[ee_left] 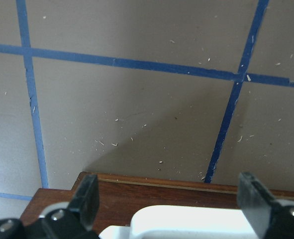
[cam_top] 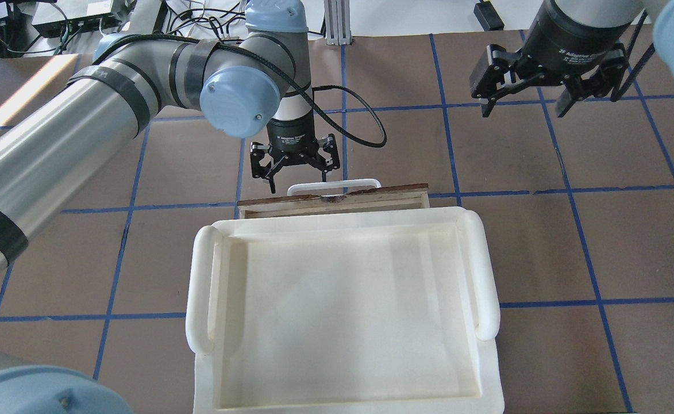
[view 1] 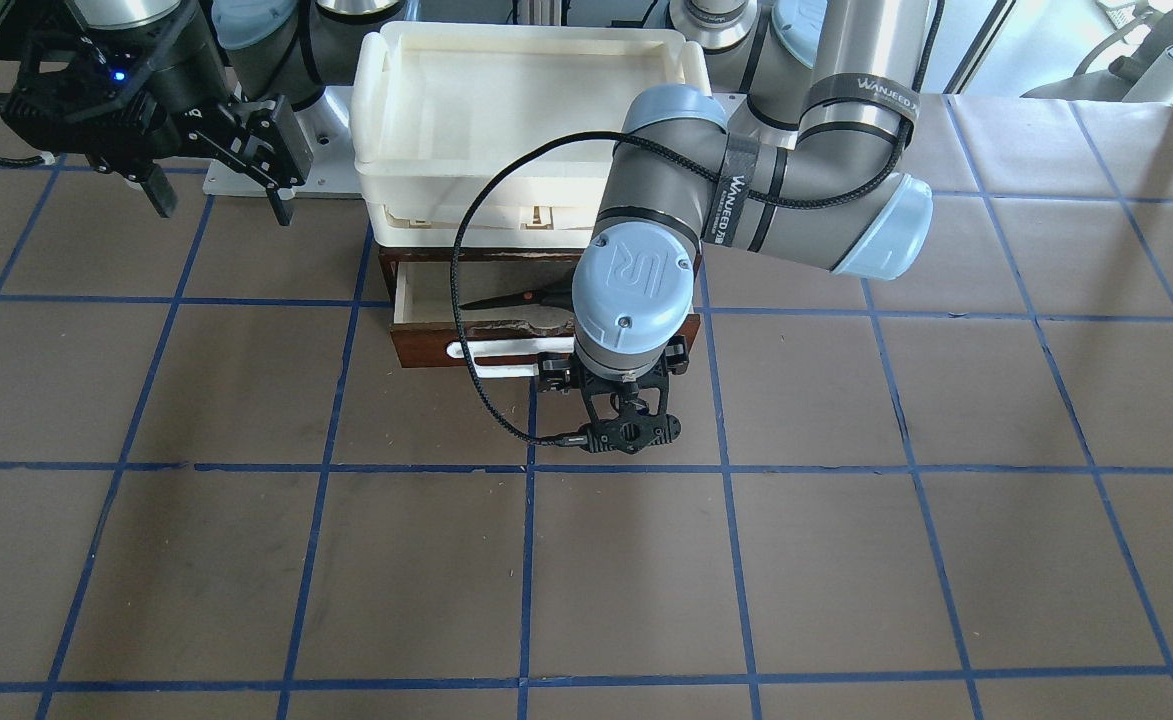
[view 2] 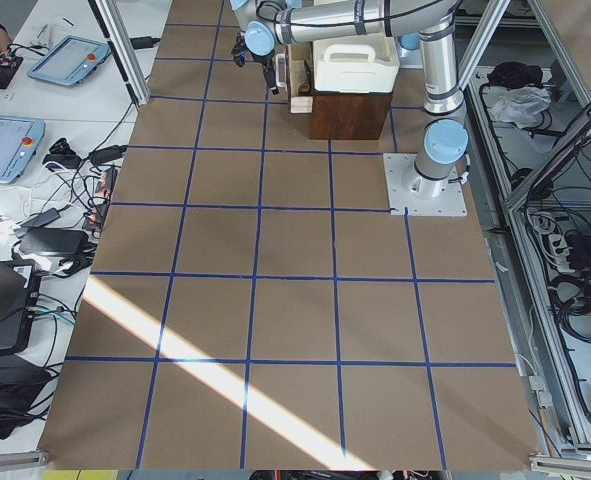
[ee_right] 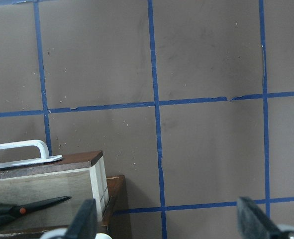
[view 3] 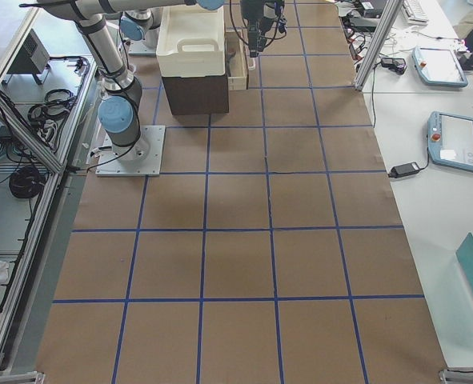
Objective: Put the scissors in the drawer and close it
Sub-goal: 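Push the drawer front with the left gripper to slide it shut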
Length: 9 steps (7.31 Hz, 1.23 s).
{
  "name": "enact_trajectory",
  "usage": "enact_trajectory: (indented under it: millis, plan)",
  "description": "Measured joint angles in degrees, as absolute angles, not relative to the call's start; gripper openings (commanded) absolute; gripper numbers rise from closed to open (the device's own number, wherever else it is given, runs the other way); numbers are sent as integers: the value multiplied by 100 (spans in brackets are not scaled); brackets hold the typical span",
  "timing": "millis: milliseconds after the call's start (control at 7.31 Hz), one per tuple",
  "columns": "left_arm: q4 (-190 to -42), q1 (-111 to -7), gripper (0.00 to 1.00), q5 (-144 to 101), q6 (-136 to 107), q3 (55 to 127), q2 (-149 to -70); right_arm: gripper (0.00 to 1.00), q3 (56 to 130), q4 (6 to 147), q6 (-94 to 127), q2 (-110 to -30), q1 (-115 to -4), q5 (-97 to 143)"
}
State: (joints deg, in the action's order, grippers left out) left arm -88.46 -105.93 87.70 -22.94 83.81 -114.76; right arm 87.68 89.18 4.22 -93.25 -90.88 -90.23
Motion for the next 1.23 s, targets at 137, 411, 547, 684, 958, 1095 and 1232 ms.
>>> enact_trajectory:
  millis: [137,411,547,684,958,1095,1232]
  plan:
    - [-8958,-10596,100,8773,-2294,8384,-11478,100,8775,8920,422,-9325,-9088,-9015]
    - [-9254,-10602,100,8773,-2294,8387,-11494,100,8785,8919,422,-9328,-9093,-9008]
    - [-9387,-10618,100,8770,-2294,8394,-11493,100,8787,8915,422,-9329,-9095,-9010]
    - [-9517,-10640,100,8764,-2294,8401,-11502,100,8789,8913,422,-9328,-9096,-9008]
    - [-9749,-10660,100,8755,-2290,8414,-11548,100,8789,8912,422,-9330,-9099,-8999]
    - [-9814,-10672,100,8744,-2292,8430,-11563,100,8789,8912,422,-9333,-9101,-8995]
    - [-9900,-10686,100,8725,-2293,8450,-11561,100,8789,8914,422,-9332,-9100,-8992]
